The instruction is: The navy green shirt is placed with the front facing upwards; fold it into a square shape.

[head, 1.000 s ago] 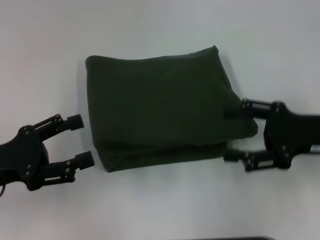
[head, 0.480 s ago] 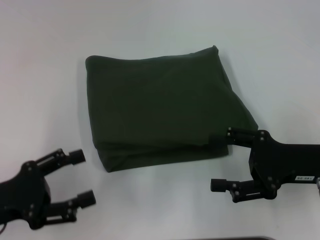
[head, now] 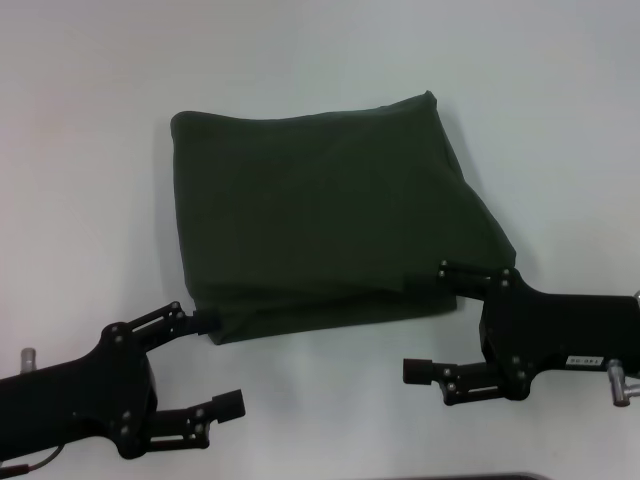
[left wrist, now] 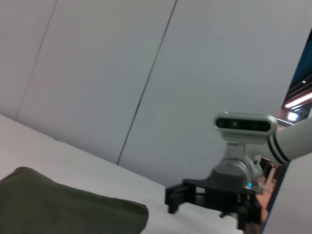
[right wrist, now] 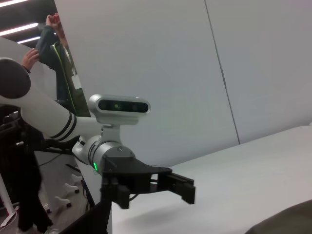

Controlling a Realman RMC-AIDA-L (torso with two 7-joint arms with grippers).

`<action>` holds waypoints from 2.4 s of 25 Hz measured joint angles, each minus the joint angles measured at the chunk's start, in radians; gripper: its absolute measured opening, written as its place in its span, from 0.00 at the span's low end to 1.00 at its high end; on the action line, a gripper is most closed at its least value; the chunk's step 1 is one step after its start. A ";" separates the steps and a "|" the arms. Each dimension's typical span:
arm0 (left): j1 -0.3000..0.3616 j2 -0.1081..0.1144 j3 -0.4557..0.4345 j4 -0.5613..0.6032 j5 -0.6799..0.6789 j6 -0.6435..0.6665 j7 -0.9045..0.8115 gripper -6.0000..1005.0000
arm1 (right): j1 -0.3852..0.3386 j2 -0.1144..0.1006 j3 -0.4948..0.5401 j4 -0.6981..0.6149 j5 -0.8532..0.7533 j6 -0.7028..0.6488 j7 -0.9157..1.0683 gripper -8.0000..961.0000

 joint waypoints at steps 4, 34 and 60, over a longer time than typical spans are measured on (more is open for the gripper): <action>0.000 0.000 -0.003 -0.001 -0.005 -0.017 0.001 0.93 | -0.004 -0.002 -0.001 0.039 0.000 0.010 -0.043 0.97; -0.043 -0.004 0.029 -0.038 0.040 -0.006 -0.039 0.93 | -0.002 -0.002 -0.011 0.073 0.004 0.011 -0.058 0.97; -0.044 0.000 0.032 -0.038 0.042 -0.005 -0.040 0.93 | 0.000 0.000 -0.012 0.084 0.001 0.001 -0.057 0.97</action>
